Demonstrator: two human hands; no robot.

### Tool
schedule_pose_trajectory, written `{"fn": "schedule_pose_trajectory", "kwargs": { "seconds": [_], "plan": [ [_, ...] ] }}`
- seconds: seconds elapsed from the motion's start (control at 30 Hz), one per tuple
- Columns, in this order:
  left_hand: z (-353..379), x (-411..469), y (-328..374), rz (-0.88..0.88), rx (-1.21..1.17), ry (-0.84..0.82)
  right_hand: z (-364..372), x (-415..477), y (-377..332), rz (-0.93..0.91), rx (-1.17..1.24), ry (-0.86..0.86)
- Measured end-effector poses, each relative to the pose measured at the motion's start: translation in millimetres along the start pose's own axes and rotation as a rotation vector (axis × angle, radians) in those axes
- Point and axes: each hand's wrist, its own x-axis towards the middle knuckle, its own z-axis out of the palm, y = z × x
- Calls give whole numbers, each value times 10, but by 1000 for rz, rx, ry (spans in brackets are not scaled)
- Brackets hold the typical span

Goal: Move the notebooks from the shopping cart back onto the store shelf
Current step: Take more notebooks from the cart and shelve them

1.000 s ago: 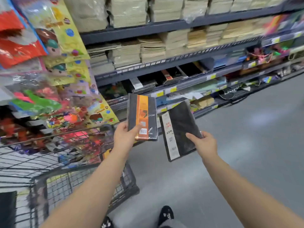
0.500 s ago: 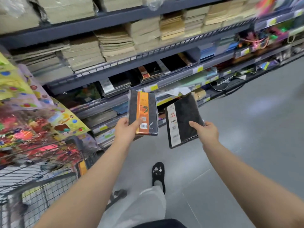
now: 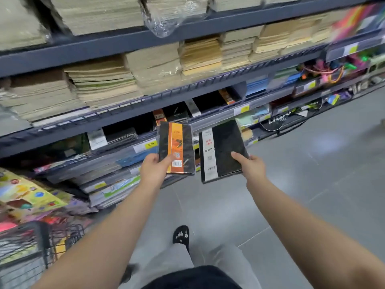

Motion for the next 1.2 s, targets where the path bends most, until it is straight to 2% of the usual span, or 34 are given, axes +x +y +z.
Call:
{"fn": "schedule_pose_trajectory", "kwargs": {
  "seconds": [0.2, 0.4, 0.57, 0.73, 0.83, 0.93, 1.1, 1.2],
  "plan": [
    [274, 232, 41, -49, -2, 81, 130, 555, -462, 49, 41, -134],
    [696, 231, 40, -117, -160, 206, 309, 1374, -726, 97, -18, -278],
    [1058, 255, 45, -176, -234, 344, 511, 1820, -987, 221, -23, -431],
    [1329, 271, 36, -220, -289, 425, 540, 1898, -892, 426, 152, -480],
    [1428, 259, 7, -246, -280, 428, 537, 1768, -709, 509, 95, -610],
    [1456, 265, -21, -259, -275, 422, 619, 1685, -618, 497, 8, -724],
    [1443, 240, 22, -244, -270, 449, 845, 1742, -708, 464, 189, -668],
    [1416, 225, 54, -251, -296, 456, 986, 1849, -825, 419, 198, -653]
  ]
}}
